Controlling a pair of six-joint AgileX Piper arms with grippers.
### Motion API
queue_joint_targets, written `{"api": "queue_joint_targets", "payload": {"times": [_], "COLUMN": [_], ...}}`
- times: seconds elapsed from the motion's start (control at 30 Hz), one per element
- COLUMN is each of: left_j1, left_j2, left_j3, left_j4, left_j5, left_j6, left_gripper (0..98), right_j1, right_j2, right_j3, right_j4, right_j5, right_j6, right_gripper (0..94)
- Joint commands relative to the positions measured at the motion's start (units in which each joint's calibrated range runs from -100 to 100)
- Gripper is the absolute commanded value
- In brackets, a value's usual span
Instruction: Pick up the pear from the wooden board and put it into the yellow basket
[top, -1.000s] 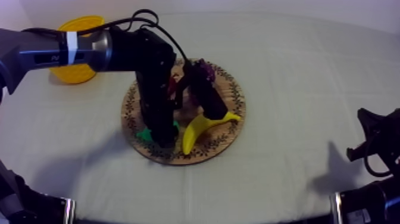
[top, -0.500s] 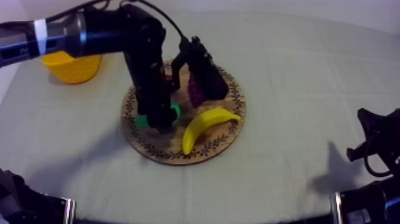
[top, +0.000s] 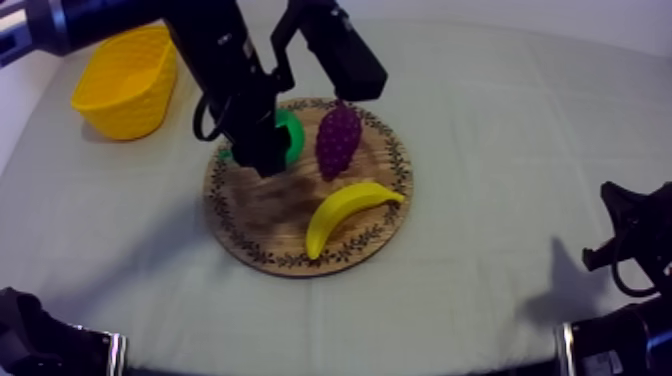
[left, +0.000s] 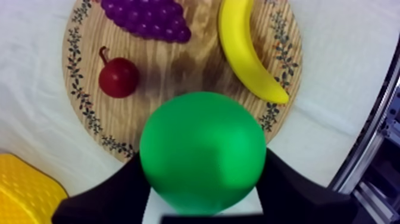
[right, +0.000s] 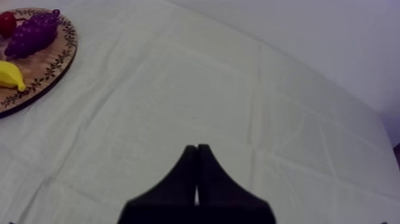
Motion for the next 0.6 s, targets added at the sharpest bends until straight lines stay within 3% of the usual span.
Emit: {"api": "queue_joint_targets", "payload": {"times": [0.0,0.17,0.57], "left_j1": [0.0,-0.03,-0.28], "left_j2": [-0.2,-0.79,-3.66], "left_j3": [-0.4,-1.44,-0.71], "left_j4": [-0.02,0.26,4.33], "left_j5": [0.18,0.5,0.36], "left_j6": [0.6,5.17,20.17], "left_gripper": [52.6,51.6,51.3], "right_j1": [-0.01,-0.01,-0.01], "right_j2": [-0.03,-0.03,-0.03], "right_j3": [-0.02,-0.02,-0.02], "right_j4": [0.01,0.01,0.01], "right_j5": [0.02,0.02,0.02], "right_j6": [0.01,0.01,0.01], "right_gripper": [0.4,0.4,0.4]}}
